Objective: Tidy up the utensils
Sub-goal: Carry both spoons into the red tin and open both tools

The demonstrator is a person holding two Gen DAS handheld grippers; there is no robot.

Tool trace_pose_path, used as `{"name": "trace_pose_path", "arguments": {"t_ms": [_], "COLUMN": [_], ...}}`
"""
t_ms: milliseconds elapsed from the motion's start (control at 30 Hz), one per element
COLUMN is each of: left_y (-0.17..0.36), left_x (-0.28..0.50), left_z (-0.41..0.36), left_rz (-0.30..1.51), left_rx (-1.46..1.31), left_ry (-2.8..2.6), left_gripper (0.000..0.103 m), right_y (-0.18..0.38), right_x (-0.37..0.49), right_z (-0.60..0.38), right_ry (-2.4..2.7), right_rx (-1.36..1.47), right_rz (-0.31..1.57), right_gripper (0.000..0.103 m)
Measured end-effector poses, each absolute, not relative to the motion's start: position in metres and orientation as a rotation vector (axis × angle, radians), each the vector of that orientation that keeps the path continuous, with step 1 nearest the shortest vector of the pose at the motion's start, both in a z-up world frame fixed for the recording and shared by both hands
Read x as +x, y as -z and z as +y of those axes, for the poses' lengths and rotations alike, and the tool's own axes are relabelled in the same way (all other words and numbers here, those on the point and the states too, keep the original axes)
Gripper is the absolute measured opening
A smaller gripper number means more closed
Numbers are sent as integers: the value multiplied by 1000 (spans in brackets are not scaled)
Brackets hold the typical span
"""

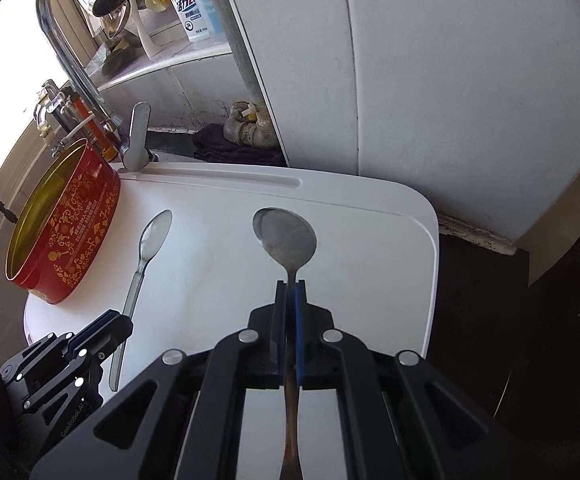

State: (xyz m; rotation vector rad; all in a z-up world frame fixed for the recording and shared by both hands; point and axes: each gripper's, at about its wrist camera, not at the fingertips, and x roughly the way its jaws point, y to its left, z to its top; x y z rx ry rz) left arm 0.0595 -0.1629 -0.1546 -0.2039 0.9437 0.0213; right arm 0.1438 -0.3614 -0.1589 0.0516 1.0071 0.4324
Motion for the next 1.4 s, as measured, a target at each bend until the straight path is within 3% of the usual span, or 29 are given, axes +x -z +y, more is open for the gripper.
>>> {"name": "trace_pose_path", "arguments": {"t_ms": [333,567,967,1400], "left_y": [103,75,69,112], "left_x": [15,-5,58,110], "left_z": [-117,-34,164,195], "left_rz": [866,809,830,997], "left_rx": [-250,-284,-342,-324], "left_ry": [-82,-117,32,202], "left_gripper": [11,11,11,11], "right_y": [120,86,53,90], "right_x": [101,71,90,139], "right_z": [-337,-268,-66,12], "right_ry": [-527,-636,-575,-486], "right_rx": [52,49,86,5], "right_rz": [920,842,869,1037], "right_gripper": [4,4,4,4]}}
